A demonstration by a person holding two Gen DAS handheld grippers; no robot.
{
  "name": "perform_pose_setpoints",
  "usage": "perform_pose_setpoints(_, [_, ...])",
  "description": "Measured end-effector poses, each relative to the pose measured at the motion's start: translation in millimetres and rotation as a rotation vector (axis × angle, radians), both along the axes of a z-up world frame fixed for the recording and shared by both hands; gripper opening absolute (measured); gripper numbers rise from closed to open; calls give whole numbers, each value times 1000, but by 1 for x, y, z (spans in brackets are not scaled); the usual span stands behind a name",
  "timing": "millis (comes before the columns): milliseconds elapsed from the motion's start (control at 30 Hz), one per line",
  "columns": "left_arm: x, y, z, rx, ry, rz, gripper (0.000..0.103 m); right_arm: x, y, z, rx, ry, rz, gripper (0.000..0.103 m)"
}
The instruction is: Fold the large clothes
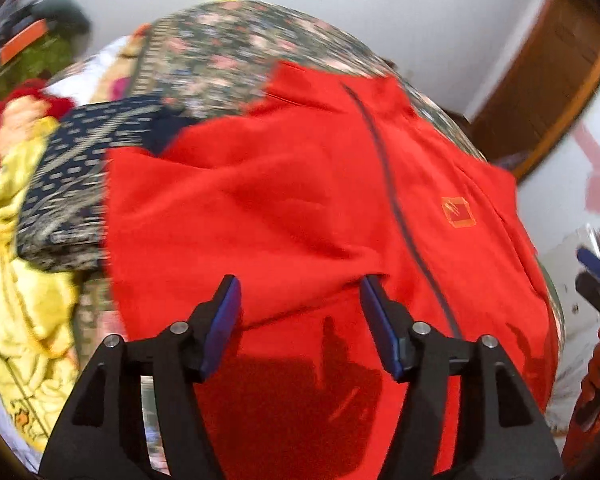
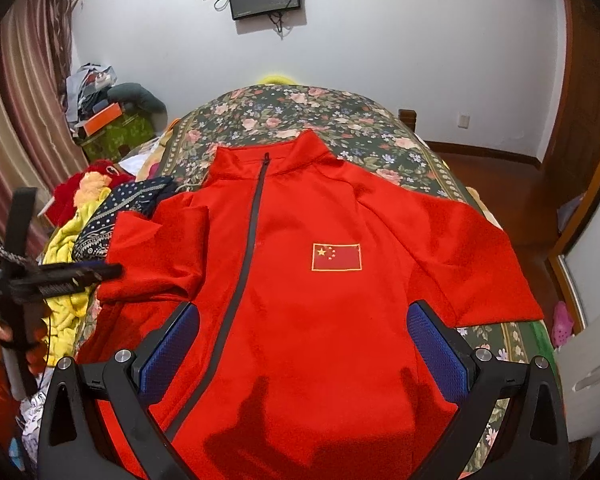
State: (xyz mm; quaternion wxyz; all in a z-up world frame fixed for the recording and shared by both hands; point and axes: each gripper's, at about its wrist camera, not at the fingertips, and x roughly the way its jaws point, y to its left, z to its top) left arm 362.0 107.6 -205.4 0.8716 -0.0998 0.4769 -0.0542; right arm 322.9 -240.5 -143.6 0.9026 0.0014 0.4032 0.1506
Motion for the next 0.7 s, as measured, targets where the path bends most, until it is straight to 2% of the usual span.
perform_pose_setpoints(133, [-5,54,-13,-58,12,131,62,1,7,-2,-9,8,10,103])
perform_pose_setpoints(300, [-7,97,-46,-217,77,228,62,2,14,-3,-27,7,21,103])
perform_pose_setpoints(400, [-7,106,-65,-290,111,247,62,4,16,-5,-35,10,22,103])
perform_pose_setpoints(567, [-2,109,-91,-360,165,270,62,6,17,-8,-40,18,23,103])
perform_pose_setpoints(633, [1,110,-99,-375,176,288,56,7,16,-9,-41,22,22,103])
perform_pose_setpoints(700, [3,109,-102,-346,177,292,38,7,15,-11,-42,25,19,103])
